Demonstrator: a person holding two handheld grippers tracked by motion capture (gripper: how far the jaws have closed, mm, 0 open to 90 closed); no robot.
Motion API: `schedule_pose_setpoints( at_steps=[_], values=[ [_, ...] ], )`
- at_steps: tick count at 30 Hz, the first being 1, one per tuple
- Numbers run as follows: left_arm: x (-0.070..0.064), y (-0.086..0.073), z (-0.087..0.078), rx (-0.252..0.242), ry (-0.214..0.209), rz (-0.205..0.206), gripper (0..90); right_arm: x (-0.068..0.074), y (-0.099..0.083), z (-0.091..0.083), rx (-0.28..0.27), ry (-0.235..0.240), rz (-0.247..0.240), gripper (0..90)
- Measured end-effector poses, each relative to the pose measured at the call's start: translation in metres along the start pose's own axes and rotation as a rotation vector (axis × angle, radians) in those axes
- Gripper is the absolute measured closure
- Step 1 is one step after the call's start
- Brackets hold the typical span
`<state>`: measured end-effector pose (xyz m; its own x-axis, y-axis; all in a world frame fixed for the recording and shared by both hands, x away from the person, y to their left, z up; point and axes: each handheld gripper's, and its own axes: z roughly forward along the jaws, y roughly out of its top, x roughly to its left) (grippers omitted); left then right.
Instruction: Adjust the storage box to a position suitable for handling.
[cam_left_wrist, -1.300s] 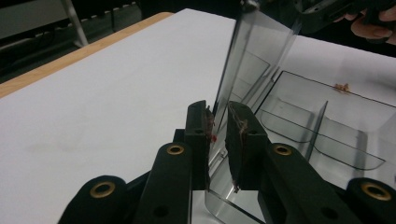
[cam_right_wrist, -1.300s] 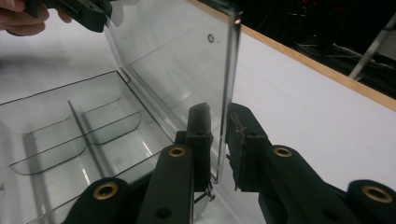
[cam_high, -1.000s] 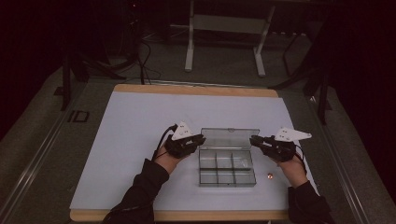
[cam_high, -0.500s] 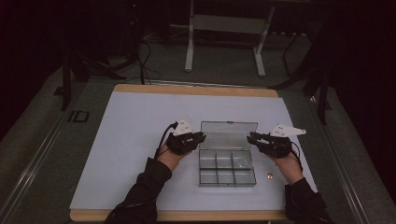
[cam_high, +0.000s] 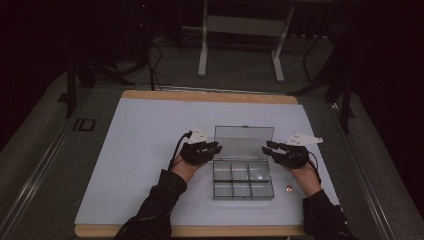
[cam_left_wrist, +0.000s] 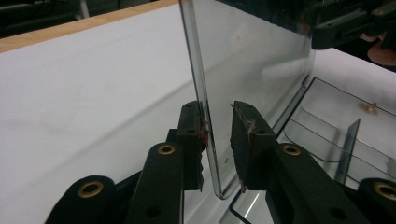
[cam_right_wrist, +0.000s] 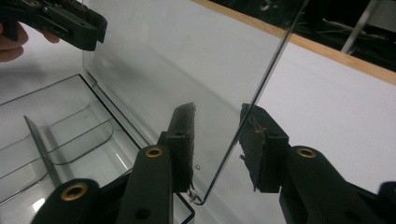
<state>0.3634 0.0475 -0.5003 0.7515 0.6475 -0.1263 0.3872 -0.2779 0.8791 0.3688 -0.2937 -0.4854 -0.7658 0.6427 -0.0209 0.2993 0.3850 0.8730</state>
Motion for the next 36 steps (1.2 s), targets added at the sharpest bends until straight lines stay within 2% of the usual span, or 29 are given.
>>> schedule_pose_setpoints(
  at_steps=[4, 10, 11, 17, 24, 28, 32, 36],
  values=[
    [0.001, 0.0, 0.003, 0.006, 0.004, -0.027, 71.2, -0.001, -0.001, 0.005, 0.019, -0.01, 0.014, 64.3],
    [-0.001, -0.002, 0.006, 0.027, 0.017, -0.02, 65.9, -0.002, -0.002, 0.008, 0.033, -0.011, 0.027, 63.8],
    [-0.001, -0.003, 0.008, 0.035, 0.021, -0.026, 65.7, -0.001, -0.004, 0.01, 0.049, -0.011, 0.033, 62.0],
    [0.002, -0.004, 0.011, 0.043, 0.013, -0.054, 64.5, -0.002, -0.007, 0.013, 0.069, -0.007, 0.047, 60.8],
    [0.001, -0.004, 0.014, 0.069, 0.019, -0.062, 61.0, -0.002, -0.007, 0.015, 0.086, -0.009, 0.065, 58.3],
    [0.002, -0.005, 0.016, 0.071, 0.013, -0.087, 60.0, -0.001, -0.007, 0.017, 0.097, -0.012, 0.069, 56.4],
    [0.002, -0.006, 0.017, 0.08, 0.018, -0.083, 56.9, -0.002, -0.008, 0.018, 0.105, -0.008, 0.084, 55.3],
    [0.002, -0.006, 0.019, 0.089, 0.017, -0.102, 55.6, -0.003, -0.007, 0.02, 0.124, -0.005, 0.096, 53.3]
  ],
)
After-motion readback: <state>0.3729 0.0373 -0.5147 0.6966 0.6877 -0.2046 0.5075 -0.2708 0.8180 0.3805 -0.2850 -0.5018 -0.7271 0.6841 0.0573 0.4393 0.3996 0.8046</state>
